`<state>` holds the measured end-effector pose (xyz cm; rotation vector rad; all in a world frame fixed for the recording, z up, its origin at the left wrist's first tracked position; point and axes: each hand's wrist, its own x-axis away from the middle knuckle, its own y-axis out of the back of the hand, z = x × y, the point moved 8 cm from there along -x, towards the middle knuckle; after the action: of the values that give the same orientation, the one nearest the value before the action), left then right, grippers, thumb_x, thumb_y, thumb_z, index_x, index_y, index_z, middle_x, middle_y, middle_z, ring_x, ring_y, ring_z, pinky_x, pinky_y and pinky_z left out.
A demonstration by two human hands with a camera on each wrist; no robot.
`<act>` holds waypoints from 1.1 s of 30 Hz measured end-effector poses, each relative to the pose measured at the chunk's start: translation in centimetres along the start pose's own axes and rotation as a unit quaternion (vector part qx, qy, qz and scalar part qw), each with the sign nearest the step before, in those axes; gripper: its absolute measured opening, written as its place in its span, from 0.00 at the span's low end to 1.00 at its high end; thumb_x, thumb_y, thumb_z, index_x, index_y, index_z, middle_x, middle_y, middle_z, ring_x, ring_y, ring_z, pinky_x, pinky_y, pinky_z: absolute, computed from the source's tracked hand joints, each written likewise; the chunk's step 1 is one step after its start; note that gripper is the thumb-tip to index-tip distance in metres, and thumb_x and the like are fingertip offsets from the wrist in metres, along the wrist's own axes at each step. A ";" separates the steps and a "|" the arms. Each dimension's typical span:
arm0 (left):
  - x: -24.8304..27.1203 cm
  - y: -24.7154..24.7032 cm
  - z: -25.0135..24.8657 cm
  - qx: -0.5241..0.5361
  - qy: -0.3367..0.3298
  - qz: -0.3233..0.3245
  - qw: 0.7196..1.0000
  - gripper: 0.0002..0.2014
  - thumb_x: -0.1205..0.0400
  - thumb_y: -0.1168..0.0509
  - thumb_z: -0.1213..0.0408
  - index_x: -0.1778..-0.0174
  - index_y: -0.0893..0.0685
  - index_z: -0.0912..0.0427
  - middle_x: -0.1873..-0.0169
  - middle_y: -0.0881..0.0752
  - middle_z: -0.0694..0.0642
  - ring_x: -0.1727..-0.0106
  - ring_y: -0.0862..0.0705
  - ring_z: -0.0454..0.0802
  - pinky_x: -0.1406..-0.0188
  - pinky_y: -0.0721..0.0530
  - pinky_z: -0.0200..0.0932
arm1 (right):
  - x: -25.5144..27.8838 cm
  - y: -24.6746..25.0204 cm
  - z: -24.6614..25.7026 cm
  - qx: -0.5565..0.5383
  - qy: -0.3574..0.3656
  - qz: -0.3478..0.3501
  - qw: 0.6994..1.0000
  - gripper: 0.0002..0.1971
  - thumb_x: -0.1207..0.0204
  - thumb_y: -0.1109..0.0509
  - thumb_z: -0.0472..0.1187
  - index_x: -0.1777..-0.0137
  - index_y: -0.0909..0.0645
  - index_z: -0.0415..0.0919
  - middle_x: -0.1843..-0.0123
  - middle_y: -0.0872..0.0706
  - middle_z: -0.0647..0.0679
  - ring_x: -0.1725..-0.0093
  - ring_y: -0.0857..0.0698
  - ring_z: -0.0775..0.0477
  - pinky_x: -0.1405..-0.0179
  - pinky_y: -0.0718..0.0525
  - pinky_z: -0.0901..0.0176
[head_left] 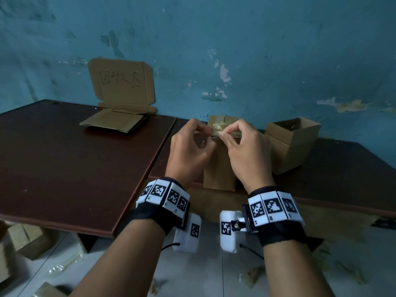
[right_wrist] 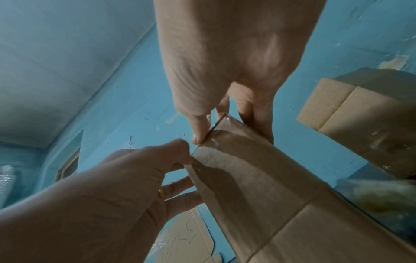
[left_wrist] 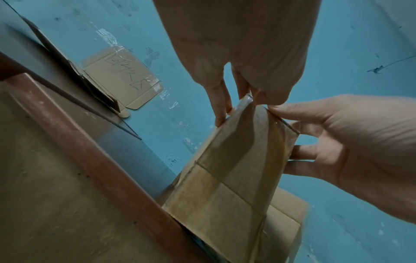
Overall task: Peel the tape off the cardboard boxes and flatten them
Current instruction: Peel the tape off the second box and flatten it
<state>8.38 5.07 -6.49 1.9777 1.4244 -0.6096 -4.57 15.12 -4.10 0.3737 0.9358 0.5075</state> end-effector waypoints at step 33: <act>0.3 -1.1 0.4 0.039 0.004 0.056 0.998 0.16 0.21 0.22 0.76 0.43 0.17 0.58 0.40 0.10 0.49 0.33 0.13 0.37 0.45 0.13 0.29 | -0.3 0.4 -1.6 -0.021 -0.042 0.007 0.999 0.06 0.16 0.22 0.47 0.50 0.15 0.48 0.48 0.08 0.55 0.48 0.14 0.57 0.60 0.22 0.68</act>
<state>7.38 5.23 -7.20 2.1072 1.3028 -0.6164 -6.11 15.42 -4.57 0.3604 0.8402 0.5197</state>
